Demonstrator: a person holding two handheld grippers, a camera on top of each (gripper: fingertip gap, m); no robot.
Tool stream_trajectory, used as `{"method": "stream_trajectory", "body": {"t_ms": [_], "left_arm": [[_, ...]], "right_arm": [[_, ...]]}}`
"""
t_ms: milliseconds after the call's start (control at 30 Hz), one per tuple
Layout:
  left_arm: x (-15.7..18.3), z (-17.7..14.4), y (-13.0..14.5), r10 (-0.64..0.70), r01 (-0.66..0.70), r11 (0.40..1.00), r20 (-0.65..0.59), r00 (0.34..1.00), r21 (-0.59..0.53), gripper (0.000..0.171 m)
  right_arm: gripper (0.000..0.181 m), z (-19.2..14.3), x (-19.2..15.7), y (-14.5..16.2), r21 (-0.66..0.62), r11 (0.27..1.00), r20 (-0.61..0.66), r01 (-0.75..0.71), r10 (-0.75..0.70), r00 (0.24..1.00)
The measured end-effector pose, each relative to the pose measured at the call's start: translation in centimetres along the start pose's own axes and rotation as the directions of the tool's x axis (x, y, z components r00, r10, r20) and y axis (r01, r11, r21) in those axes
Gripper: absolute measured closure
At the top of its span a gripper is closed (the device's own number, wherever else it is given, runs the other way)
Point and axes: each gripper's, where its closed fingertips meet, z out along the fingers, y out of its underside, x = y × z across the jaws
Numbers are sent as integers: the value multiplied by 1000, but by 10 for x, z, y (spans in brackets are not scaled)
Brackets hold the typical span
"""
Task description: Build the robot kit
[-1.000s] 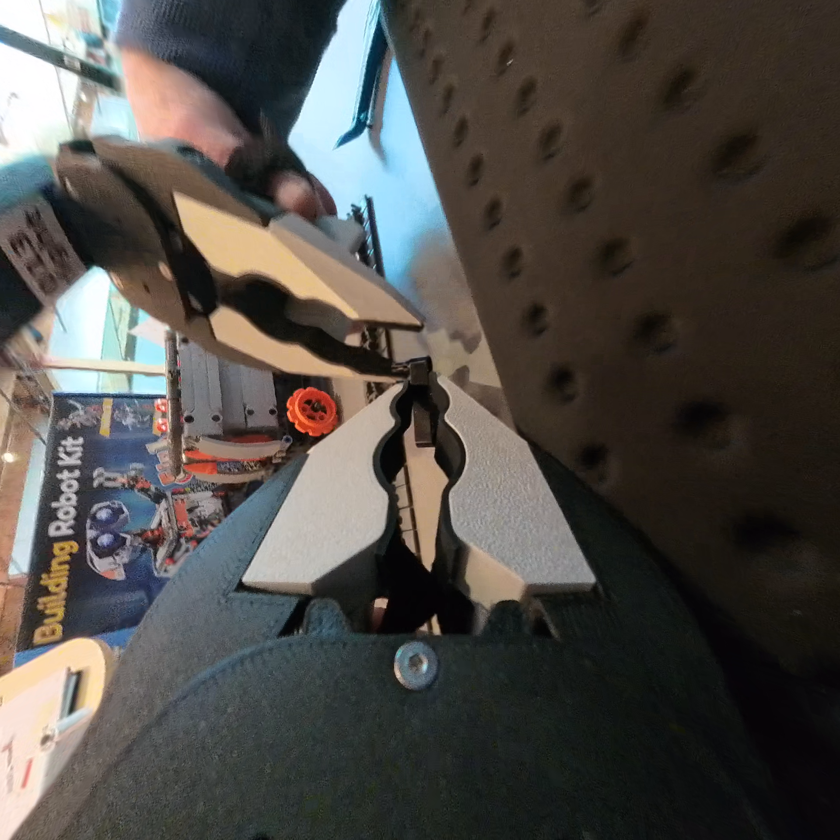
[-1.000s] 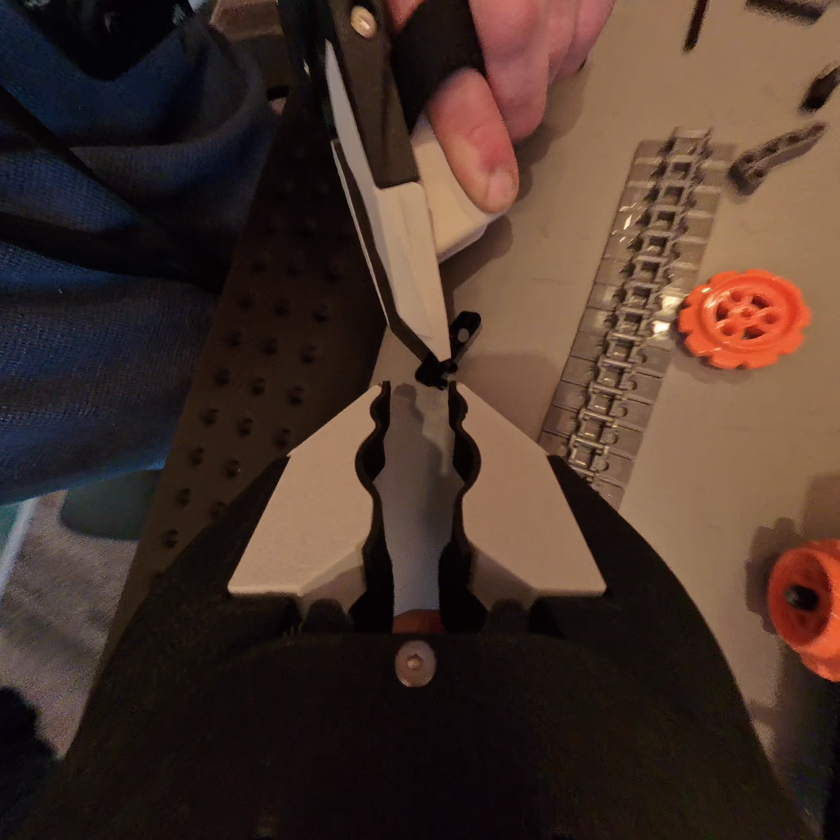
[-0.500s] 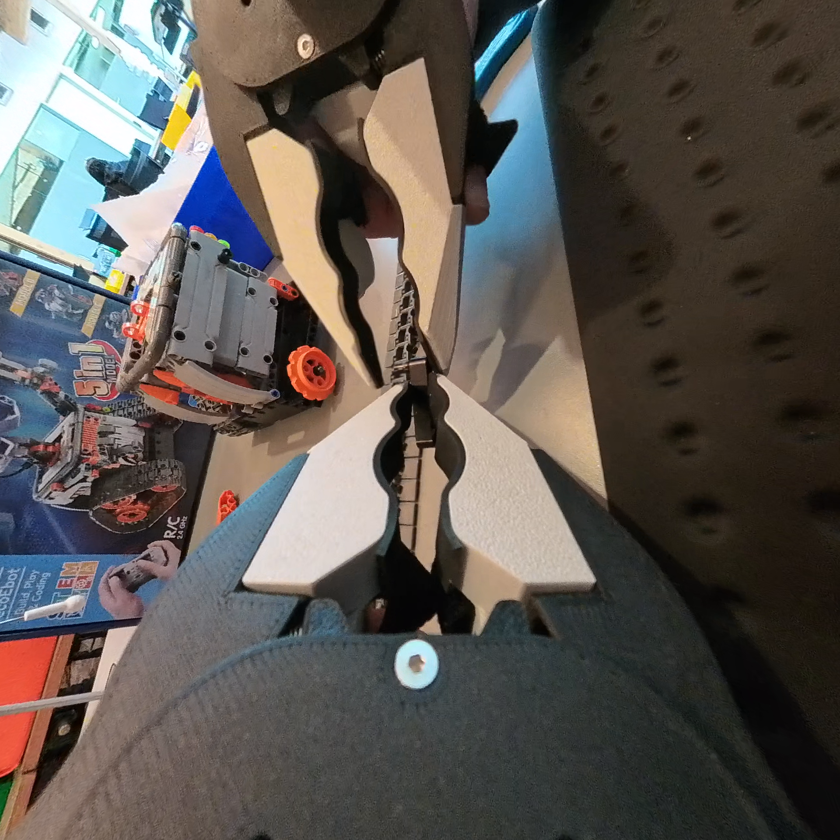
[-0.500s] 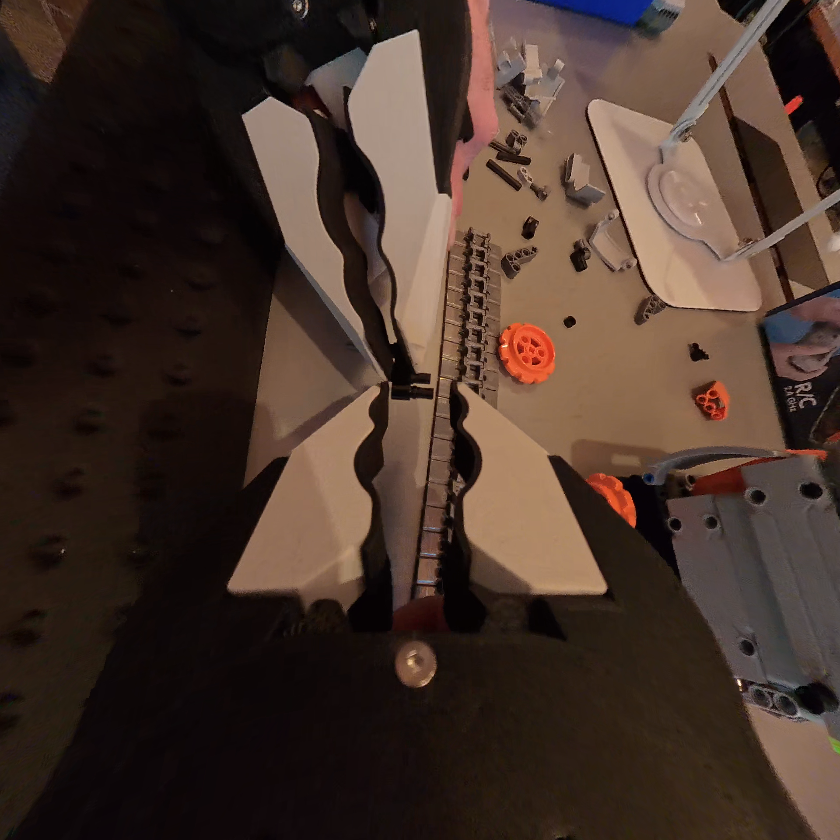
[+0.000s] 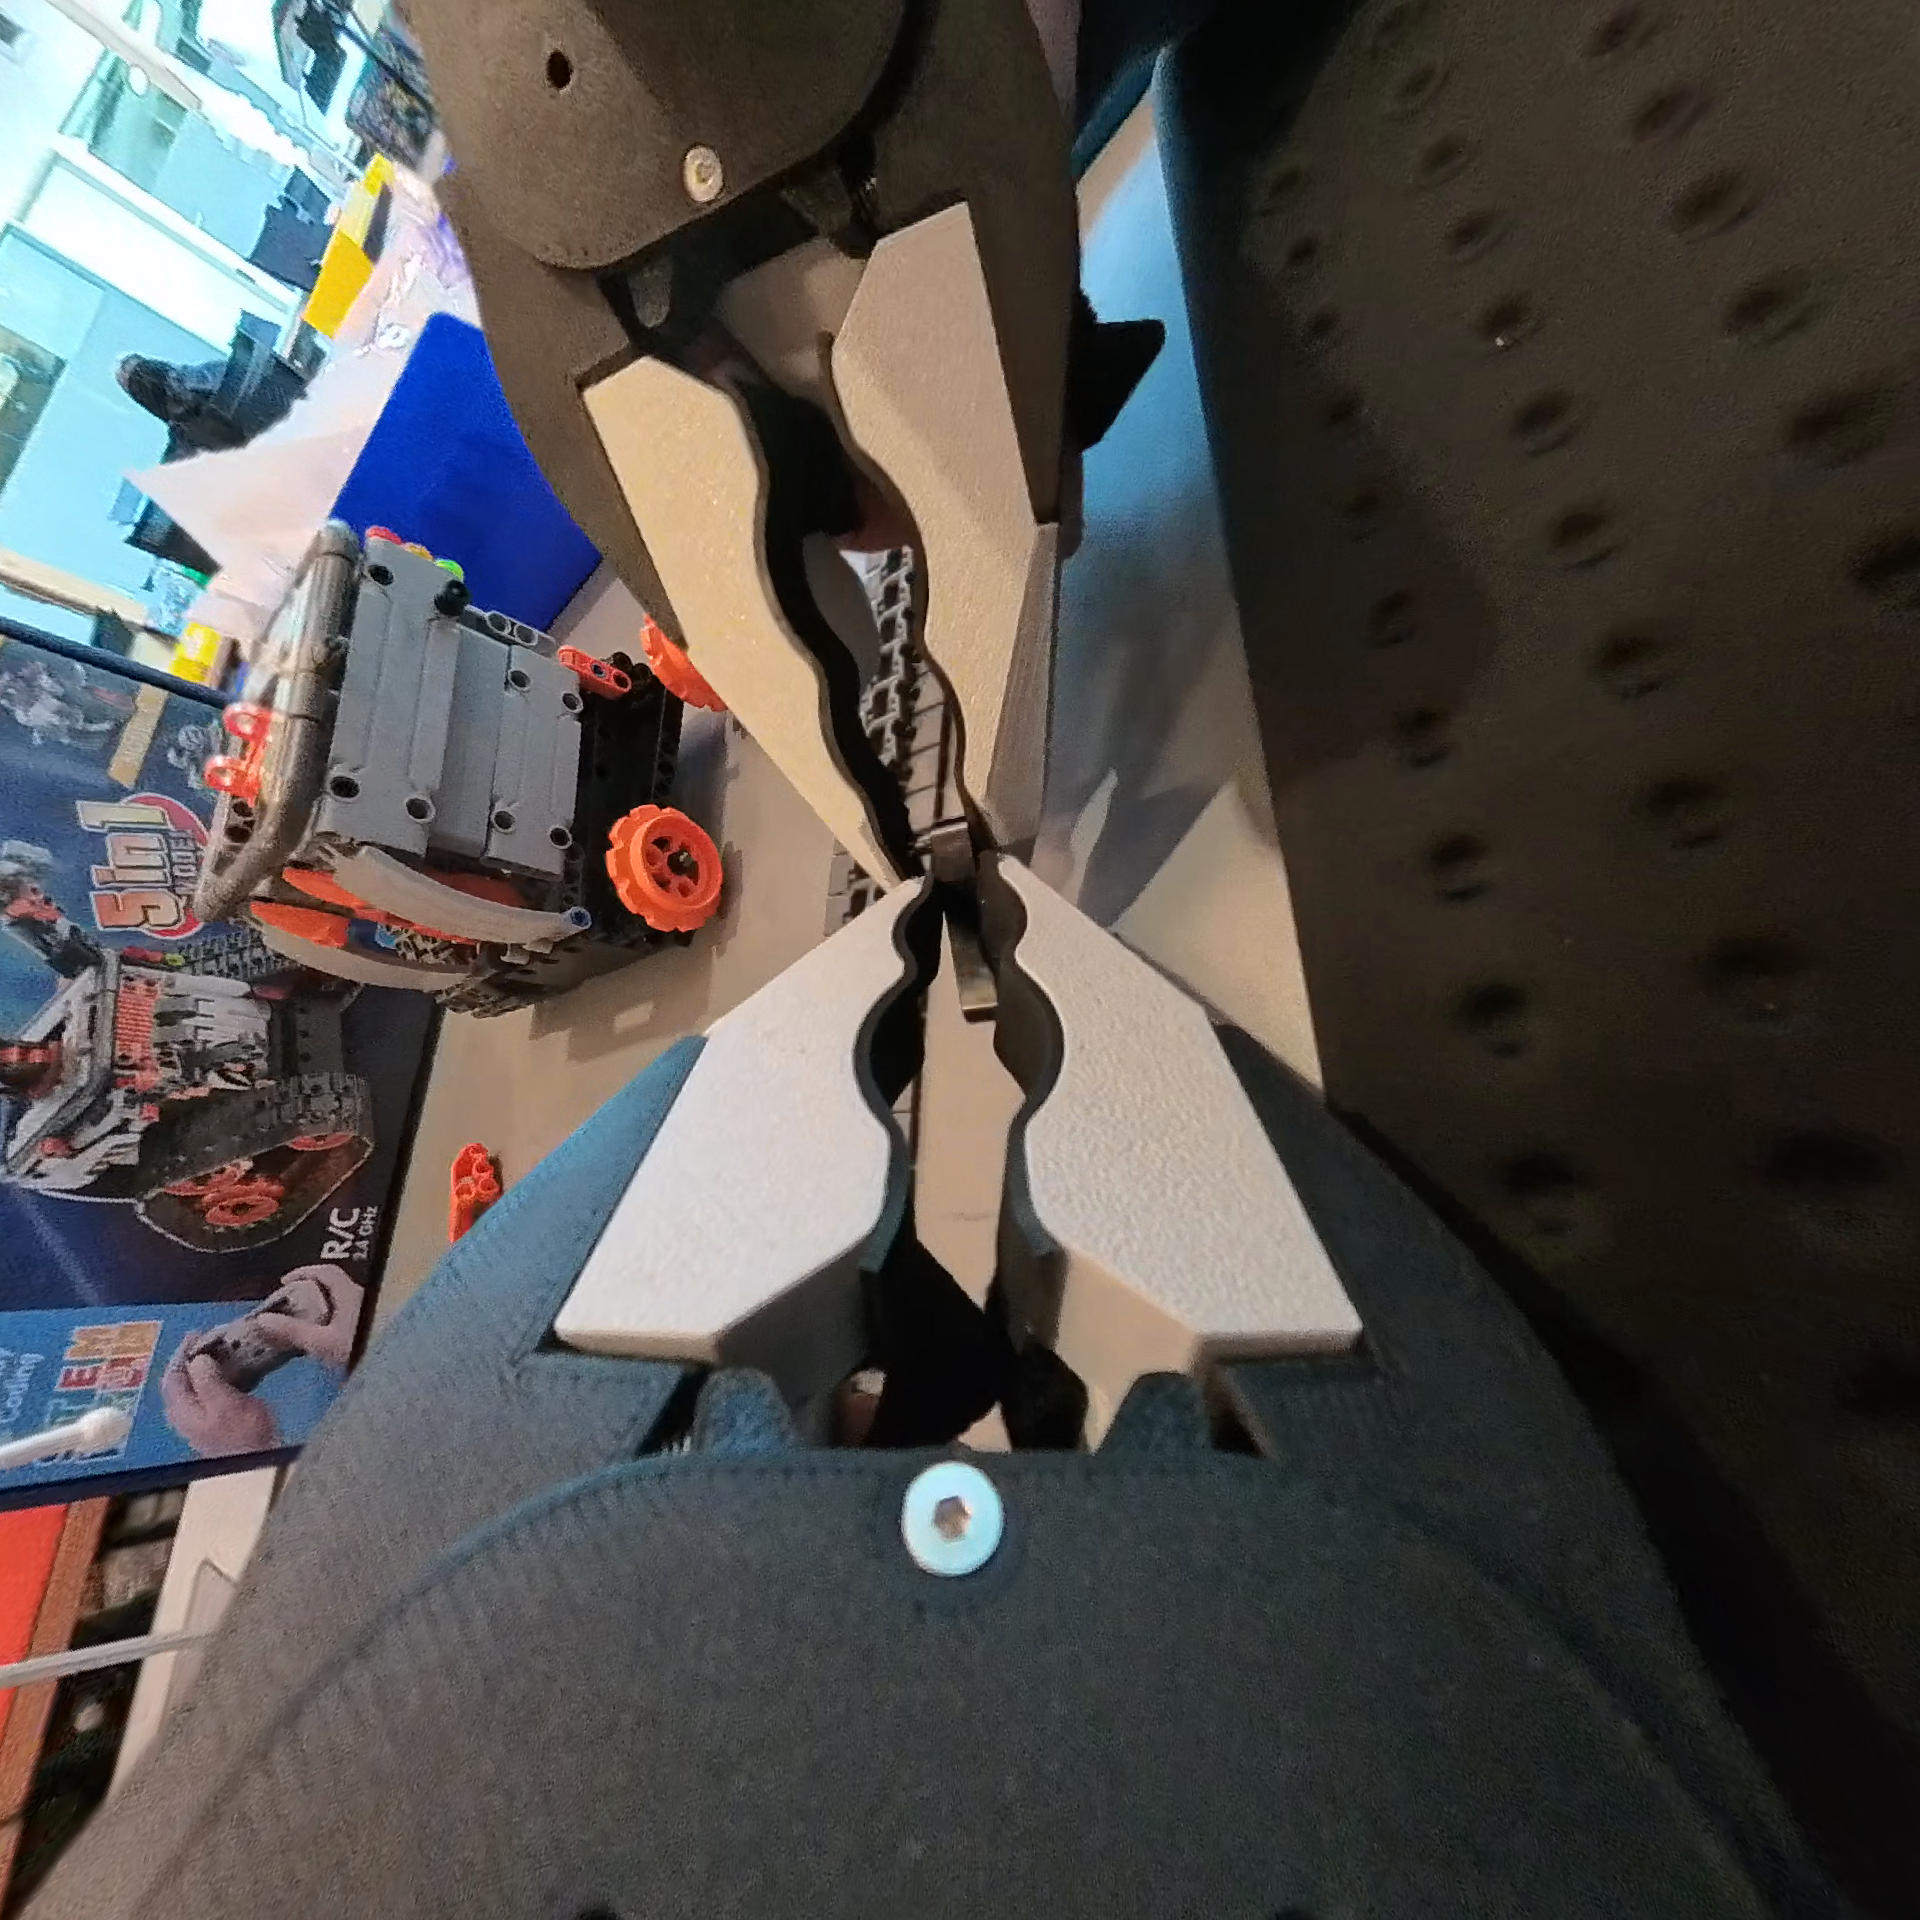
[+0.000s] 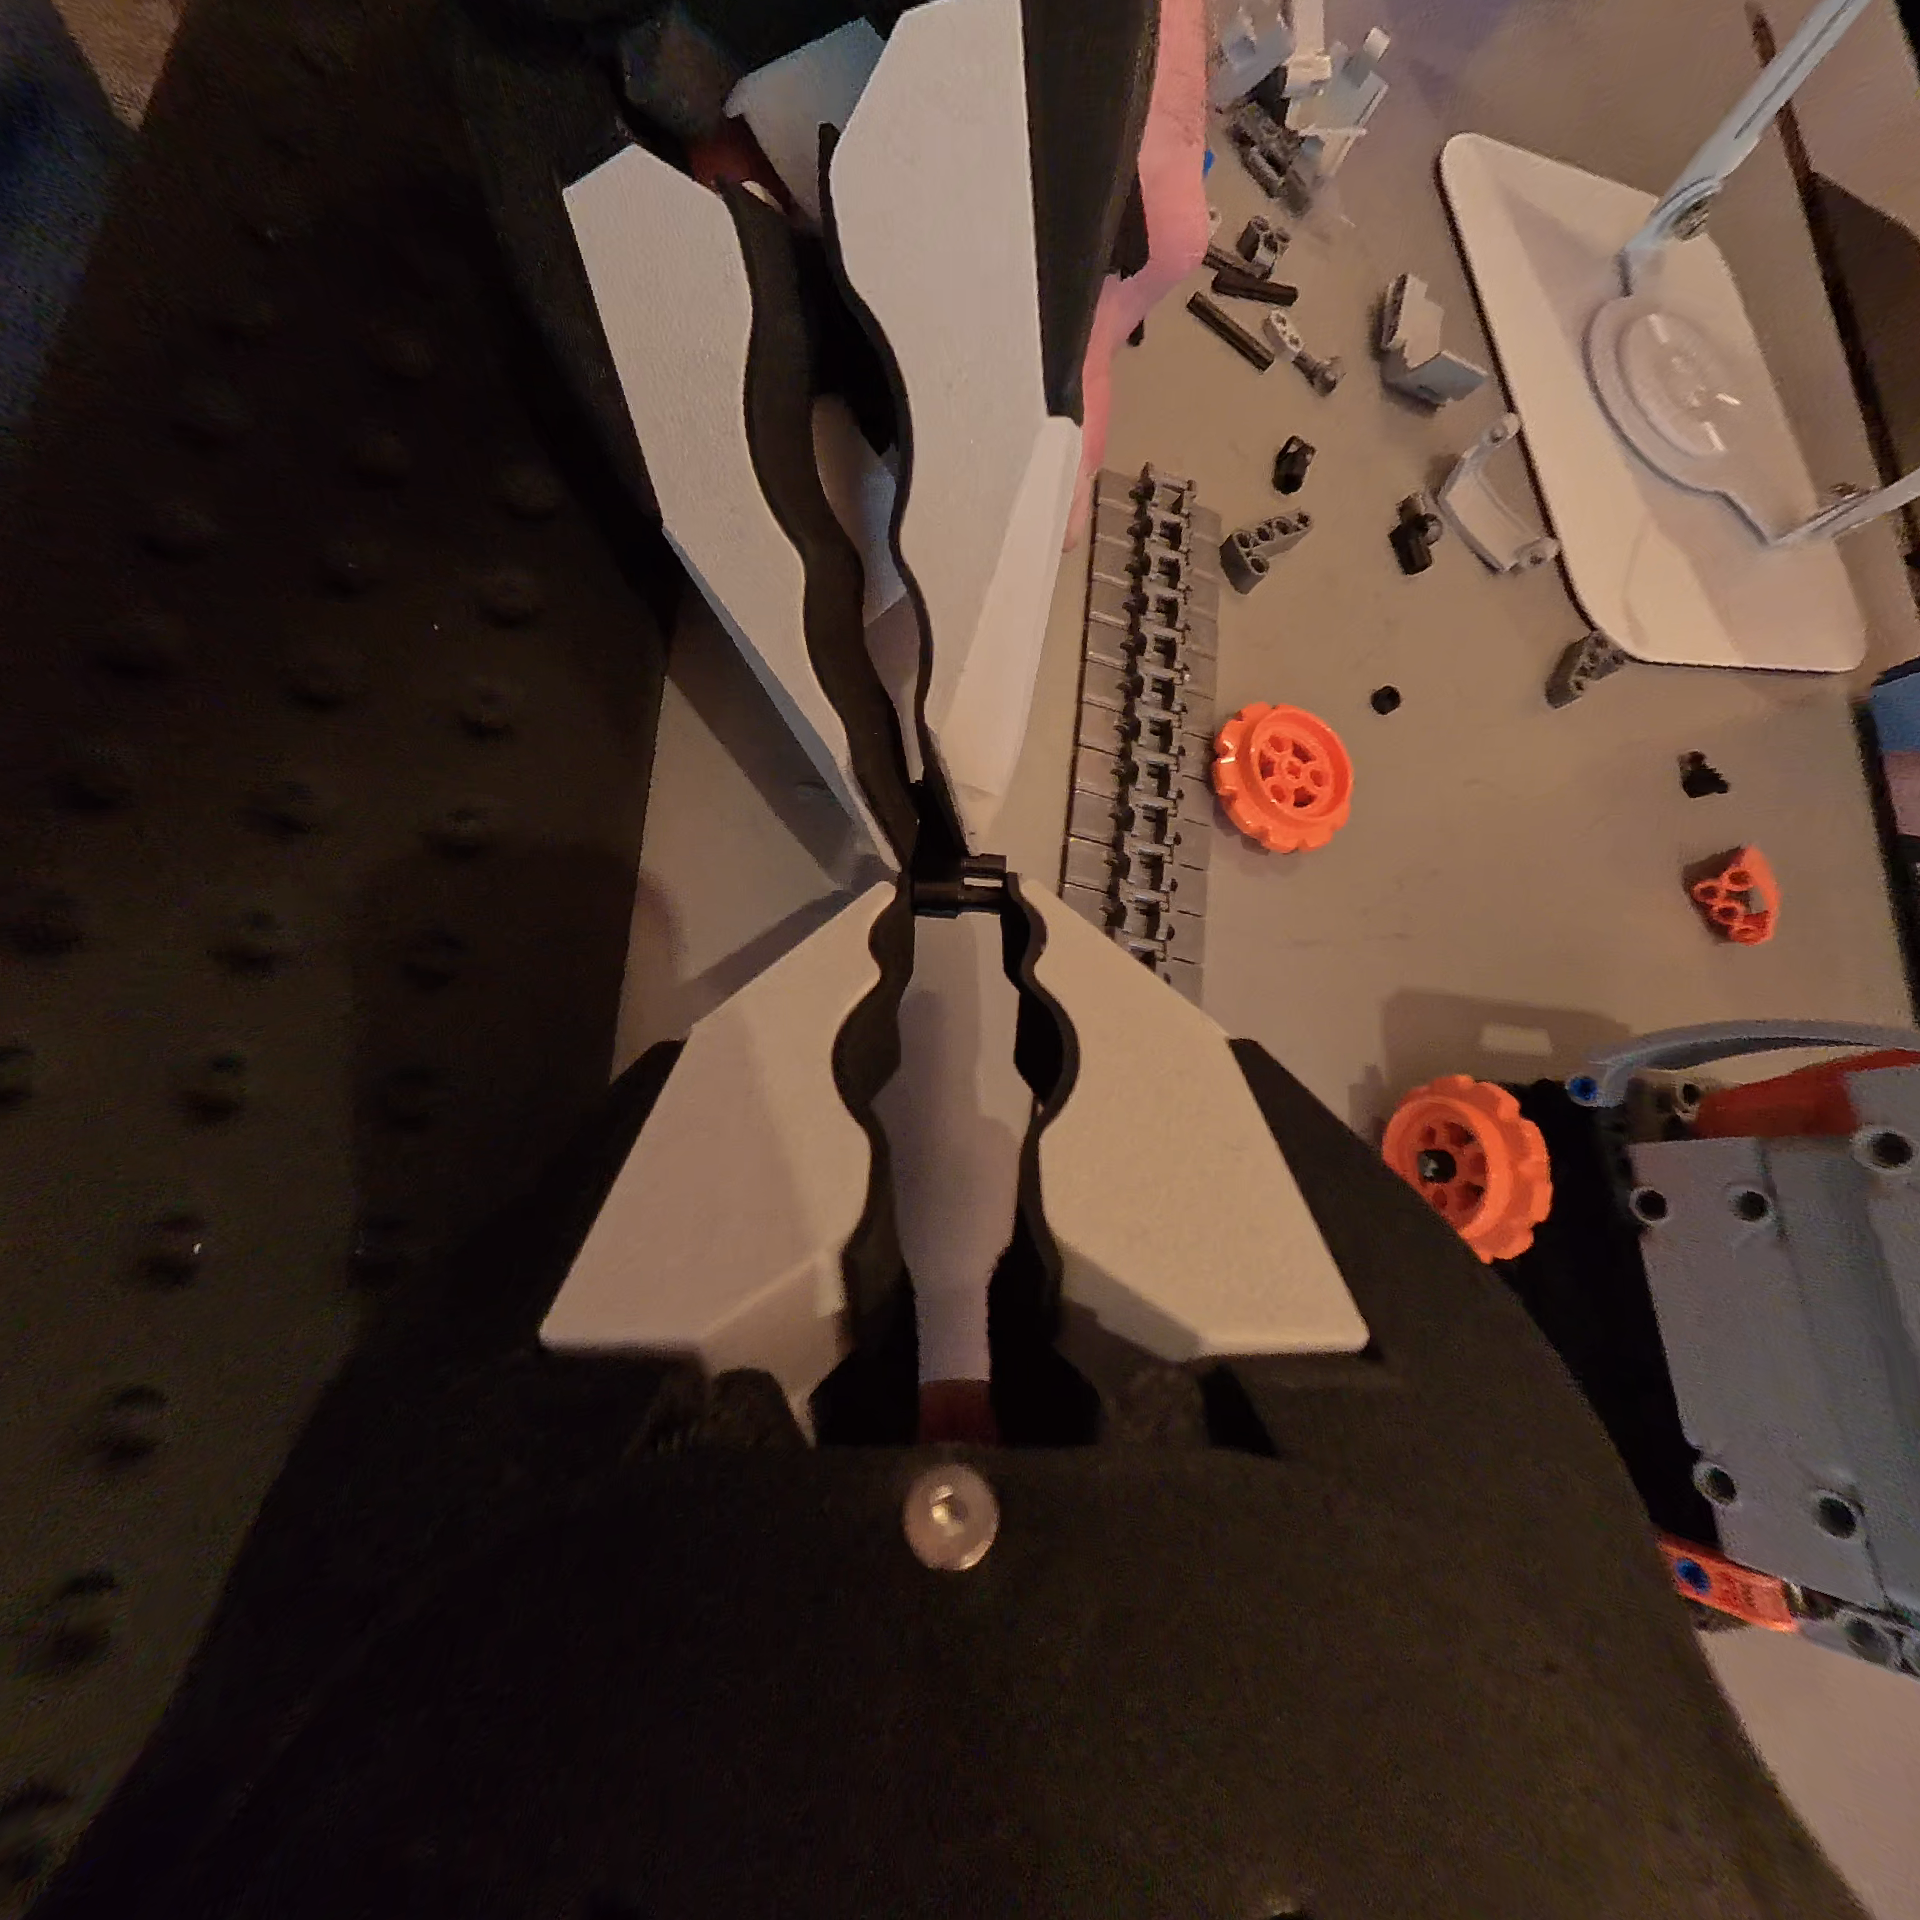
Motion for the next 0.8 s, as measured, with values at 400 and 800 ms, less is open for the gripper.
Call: {"method": "stream_trajectory", "body": {"t_ms": [400, 800], "left_arm": [[12, 5, 15, -47, 38, 993, -79, 996, -107, 148], [-73, -93, 66, -96, 145, 958, 203, 974, -246, 141]], "right_arm": [[155, -17, 11, 14, 40, 993, 16, -110, 110, 994], [159, -27, 32, 8, 159, 974, -36, -162, 169, 985]]}}
